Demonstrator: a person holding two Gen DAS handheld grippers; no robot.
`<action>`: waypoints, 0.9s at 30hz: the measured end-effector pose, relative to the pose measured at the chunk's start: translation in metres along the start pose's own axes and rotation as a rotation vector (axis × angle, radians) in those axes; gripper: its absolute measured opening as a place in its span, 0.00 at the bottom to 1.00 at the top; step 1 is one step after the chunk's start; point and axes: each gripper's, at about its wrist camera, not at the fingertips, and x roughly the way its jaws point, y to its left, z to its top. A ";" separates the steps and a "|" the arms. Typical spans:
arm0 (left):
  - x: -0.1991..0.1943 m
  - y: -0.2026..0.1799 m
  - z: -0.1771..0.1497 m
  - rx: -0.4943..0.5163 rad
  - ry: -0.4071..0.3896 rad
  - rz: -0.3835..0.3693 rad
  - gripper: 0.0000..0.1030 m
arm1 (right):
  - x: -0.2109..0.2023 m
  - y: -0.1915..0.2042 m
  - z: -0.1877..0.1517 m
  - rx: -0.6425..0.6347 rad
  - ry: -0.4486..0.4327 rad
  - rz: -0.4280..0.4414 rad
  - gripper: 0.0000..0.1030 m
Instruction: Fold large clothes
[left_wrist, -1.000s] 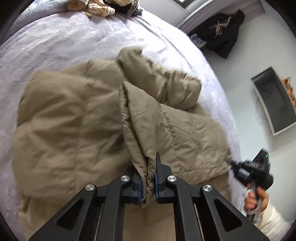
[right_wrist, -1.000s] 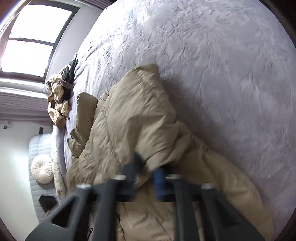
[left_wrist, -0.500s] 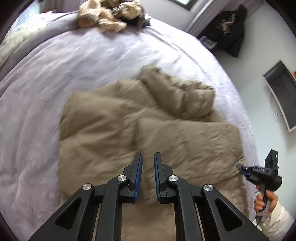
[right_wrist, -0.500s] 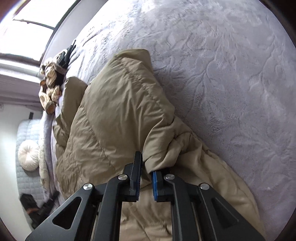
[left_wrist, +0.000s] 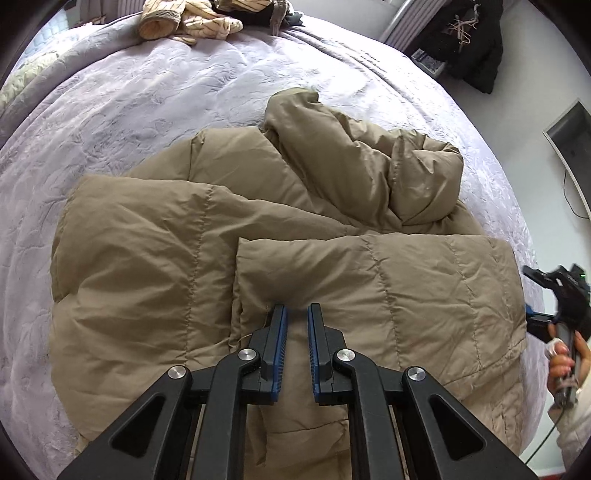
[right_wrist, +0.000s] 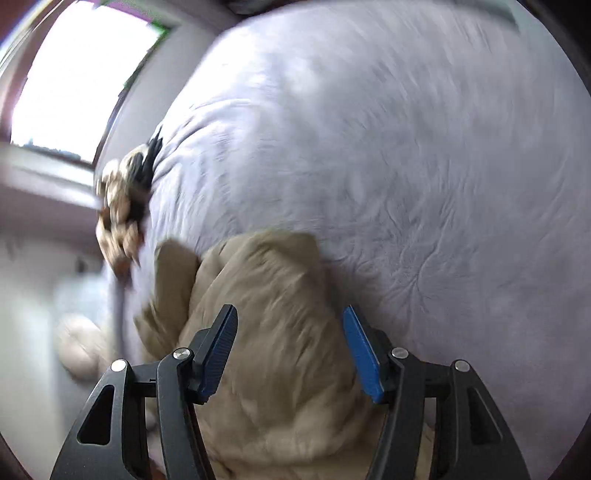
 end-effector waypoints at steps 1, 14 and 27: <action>0.002 0.000 0.000 0.005 0.001 0.007 0.12 | 0.010 -0.008 0.004 0.045 0.022 0.024 0.62; 0.029 -0.011 0.003 0.045 -0.005 0.045 0.12 | 0.060 0.009 0.004 -0.161 -0.009 -0.186 0.15; -0.005 -0.011 -0.016 0.128 0.008 0.063 0.12 | -0.030 0.045 -0.065 -0.421 -0.064 -0.252 0.19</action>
